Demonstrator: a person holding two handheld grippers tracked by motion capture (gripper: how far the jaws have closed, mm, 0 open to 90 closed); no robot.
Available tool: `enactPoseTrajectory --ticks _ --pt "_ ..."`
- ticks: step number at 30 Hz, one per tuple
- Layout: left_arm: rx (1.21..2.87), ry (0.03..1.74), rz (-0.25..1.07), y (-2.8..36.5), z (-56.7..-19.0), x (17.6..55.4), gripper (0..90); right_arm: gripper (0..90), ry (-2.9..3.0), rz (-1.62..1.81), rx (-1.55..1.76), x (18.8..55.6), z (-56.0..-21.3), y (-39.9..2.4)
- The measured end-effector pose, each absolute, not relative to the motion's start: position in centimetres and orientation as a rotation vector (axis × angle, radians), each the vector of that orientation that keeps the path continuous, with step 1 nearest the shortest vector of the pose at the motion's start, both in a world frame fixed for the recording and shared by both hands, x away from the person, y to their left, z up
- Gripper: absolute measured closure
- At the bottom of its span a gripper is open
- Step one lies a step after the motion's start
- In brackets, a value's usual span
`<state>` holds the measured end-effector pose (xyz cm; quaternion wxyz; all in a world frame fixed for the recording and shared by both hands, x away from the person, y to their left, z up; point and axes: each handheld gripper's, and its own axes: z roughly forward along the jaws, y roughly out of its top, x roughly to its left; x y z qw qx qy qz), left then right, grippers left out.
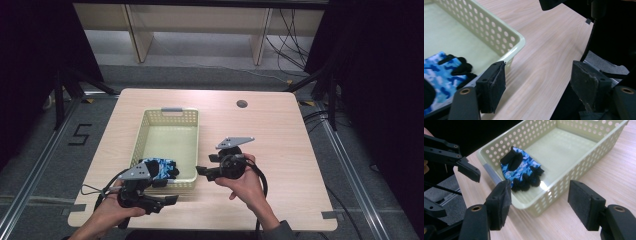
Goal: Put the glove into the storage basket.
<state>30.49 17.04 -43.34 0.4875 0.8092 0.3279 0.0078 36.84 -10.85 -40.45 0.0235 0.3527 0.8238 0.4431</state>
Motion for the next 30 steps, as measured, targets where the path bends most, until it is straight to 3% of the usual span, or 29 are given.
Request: enactPoseTrajectory --ticks 5,8,15,20,30 --pt "1.962 0.792 0.025 16.4 -43.9 30.2 25.4 34.9 2.526 1.398 1.088 36.0 -40.8 -11.8" --pt "1.938 0.78 -0.058 16.0 -44.3 30.0 21.4 33.2 2.506 1.427 1.076 35.5 -41.0 -12.2" --pt "1.99 0.701 -0.016 15.2 -45.3 28.9 19.0 32.5 2.486 1.452 1.021 34.1 -42.1 -13.5" --pt "1.941 0.747 -0.013 15.2 -45.9 28.4 18.7 31.4 2.477 1.47 1.054 33.4 -42.6 -14.4" --pt "1.965 0.749 -0.033 15.7 -48.2 28.1 18.7 21.2 2.444 1.494 1.14 32.8 -44.1 -15.4"
